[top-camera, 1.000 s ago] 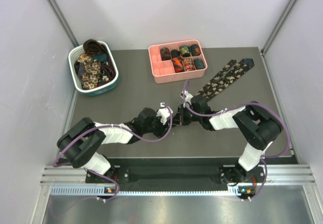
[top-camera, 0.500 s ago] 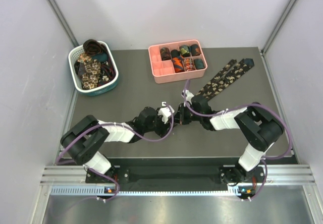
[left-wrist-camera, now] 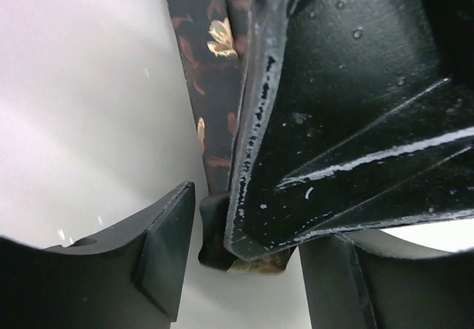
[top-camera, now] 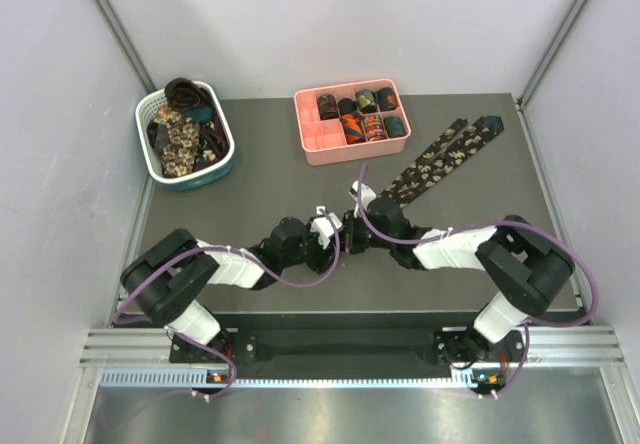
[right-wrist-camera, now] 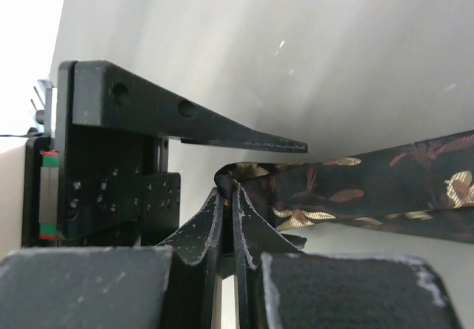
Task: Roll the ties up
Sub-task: Roll the tie
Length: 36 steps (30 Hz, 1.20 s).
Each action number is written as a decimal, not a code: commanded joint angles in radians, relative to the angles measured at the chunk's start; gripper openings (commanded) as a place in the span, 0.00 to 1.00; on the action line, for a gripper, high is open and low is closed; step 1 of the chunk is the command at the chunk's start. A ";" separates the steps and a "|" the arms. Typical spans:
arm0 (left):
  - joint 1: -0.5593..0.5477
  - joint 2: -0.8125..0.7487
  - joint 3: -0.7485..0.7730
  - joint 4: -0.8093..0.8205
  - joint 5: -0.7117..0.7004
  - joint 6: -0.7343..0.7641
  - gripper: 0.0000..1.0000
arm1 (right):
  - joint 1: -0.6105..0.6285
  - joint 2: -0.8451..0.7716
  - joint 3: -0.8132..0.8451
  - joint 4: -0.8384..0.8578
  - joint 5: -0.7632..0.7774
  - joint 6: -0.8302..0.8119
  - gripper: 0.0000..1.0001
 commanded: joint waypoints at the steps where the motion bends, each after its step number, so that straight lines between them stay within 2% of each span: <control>1: 0.003 -0.083 -0.059 0.097 0.008 -0.024 0.61 | 0.069 -0.043 0.014 0.006 0.055 0.039 0.00; 6: 0.003 -0.139 -0.105 0.117 -0.006 -0.023 0.61 | 0.118 -0.026 0.025 0.009 0.107 0.077 0.00; 15: 0.003 -0.090 -0.114 0.197 -0.001 -0.043 0.60 | 0.115 -0.001 0.014 0.035 0.113 0.117 0.00; 19: 0.003 -0.062 -0.096 0.212 0.011 -0.035 0.52 | 0.095 0.022 -0.002 0.089 0.072 0.143 0.00; 21: 0.003 -0.054 -0.086 0.192 0.011 -0.032 0.45 | 0.081 0.028 -0.006 0.101 0.059 0.146 0.00; 24: 0.003 -0.056 -0.071 0.137 -0.003 -0.027 0.41 | 0.062 0.031 -0.006 0.098 0.044 0.137 0.00; 30: 0.003 -0.090 -0.045 0.027 -0.023 -0.030 0.41 | -0.017 0.045 -0.004 0.090 -0.033 0.082 0.00; 36: 0.001 -0.093 0.025 -0.125 0.005 -0.032 0.42 | -0.064 0.060 0.040 -0.015 -0.057 -0.044 0.00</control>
